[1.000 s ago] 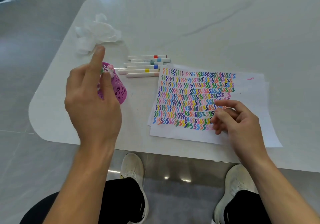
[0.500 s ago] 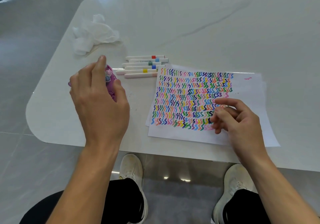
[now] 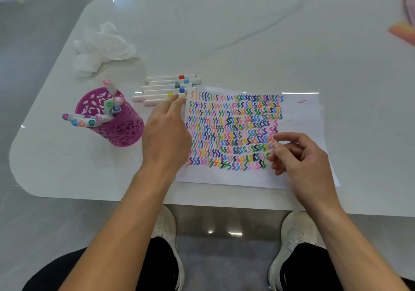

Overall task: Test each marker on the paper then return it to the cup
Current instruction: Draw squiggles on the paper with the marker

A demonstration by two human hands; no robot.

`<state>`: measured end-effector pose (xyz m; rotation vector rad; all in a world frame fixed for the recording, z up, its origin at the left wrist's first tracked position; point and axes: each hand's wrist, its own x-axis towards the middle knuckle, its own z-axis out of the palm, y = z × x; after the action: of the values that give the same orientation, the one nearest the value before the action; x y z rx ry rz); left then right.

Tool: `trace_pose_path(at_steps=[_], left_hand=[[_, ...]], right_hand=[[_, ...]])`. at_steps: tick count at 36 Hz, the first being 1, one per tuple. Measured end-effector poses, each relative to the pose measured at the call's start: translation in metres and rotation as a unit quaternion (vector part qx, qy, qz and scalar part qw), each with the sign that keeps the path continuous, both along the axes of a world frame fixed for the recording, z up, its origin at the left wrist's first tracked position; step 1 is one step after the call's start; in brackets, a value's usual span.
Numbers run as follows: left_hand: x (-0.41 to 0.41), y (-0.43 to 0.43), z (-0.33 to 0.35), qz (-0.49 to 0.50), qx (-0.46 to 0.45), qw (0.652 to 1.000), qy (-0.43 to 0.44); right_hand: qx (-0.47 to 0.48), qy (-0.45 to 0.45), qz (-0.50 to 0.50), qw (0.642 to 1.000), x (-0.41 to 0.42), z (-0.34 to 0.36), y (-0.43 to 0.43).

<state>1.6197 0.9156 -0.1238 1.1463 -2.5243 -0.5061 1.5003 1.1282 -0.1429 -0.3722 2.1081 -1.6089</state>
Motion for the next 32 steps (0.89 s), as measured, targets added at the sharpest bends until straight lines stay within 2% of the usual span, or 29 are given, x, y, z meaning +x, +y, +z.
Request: trace_pose_path(at_steps=[8, 16, 23, 27, 32], left_hand=[[-0.012, -0.023, -0.028, -0.009, 0.015, 0.999, -0.040], [-0.010, -0.016, -0.033, 0.042, -0.059, 0.997, -0.011], [-0.007, -0.014, -0.031, 0.050, -0.103, 0.993, -0.041], [-0.004, -0.013, -0.024, 0.071, -0.083, 0.994, -0.028], [-0.003, -0.006, -0.007, 0.082, -0.072, 0.993, 0.037]], right_hand=[[0.014, -0.011, -0.016, 1.000, -0.008, -0.003, 0.004], [0.018, -0.011, -0.037, 0.999, -0.009, -0.006, 0.004], [0.025, -0.014, -0.049, 0.998, -0.007, -0.006, 0.006], [0.016, -0.018, -0.049, 0.999, -0.006, -0.006, 0.008], [-0.003, -0.023, -0.040, 0.999, -0.005, -0.002, 0.010]])
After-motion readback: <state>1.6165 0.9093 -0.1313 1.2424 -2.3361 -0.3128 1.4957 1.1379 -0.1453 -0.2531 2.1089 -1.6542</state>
